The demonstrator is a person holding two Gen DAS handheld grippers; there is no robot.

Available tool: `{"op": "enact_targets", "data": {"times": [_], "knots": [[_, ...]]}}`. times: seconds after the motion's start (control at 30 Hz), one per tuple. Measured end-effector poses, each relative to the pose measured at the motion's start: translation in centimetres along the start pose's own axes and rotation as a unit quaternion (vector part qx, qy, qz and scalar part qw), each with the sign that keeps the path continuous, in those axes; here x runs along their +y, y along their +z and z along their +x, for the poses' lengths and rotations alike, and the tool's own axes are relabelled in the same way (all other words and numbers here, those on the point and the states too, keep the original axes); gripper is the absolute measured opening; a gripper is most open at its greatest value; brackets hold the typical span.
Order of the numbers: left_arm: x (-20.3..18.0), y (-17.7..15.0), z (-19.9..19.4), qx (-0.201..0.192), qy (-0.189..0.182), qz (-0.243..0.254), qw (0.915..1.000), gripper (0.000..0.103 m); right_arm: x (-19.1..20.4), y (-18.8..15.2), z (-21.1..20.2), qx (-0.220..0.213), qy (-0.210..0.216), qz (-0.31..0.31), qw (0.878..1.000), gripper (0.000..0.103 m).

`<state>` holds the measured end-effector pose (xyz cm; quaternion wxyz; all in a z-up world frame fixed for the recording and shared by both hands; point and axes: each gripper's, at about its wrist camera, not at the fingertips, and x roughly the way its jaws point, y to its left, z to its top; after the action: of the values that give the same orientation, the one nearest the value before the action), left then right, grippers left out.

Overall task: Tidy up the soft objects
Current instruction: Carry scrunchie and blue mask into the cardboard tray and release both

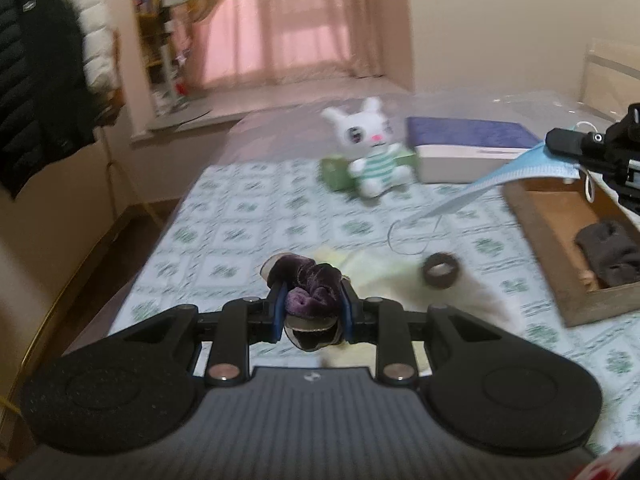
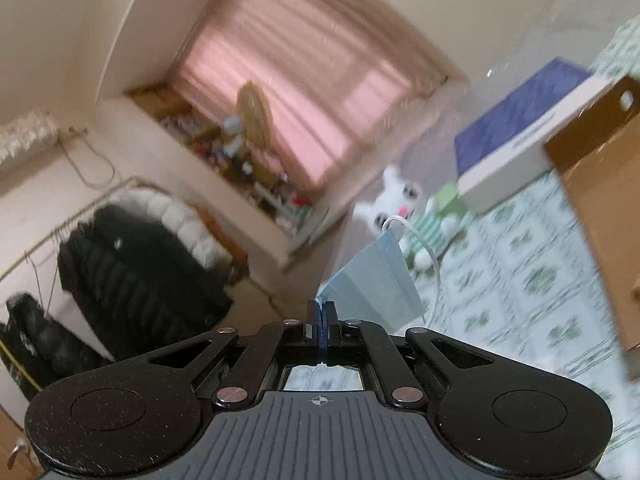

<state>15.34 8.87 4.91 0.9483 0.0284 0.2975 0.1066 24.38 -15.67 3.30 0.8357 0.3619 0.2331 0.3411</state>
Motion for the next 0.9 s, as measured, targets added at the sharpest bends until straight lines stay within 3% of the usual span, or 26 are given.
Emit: {"op": "enact_targets", "data": {"times": [0.23, 0.5, 0.9], "knots": [[-7.1, 2.5, 0.4, -0.017, -0.070, 0.047, 0.9963, 0.026, -1.6, 3.2, -6.6, -0.073, -0.036, -0.003, 0.997, 0.000], [-15.9, 5.5, 2.3, -0.025, -0.157, 0.089, 0.9832, 0.026, -5.0, 6.0, -12.3, -0.143, -0.099, -0.005, 0.985, 0.000], [-25.9, 7.0, 7.4, -0.002, -0.227, 0.134, 0.9645, 0.026, -11.7, 7.6, -13.9, -0.179, -0.170, 0.001, 0.969, 0.000]]}}
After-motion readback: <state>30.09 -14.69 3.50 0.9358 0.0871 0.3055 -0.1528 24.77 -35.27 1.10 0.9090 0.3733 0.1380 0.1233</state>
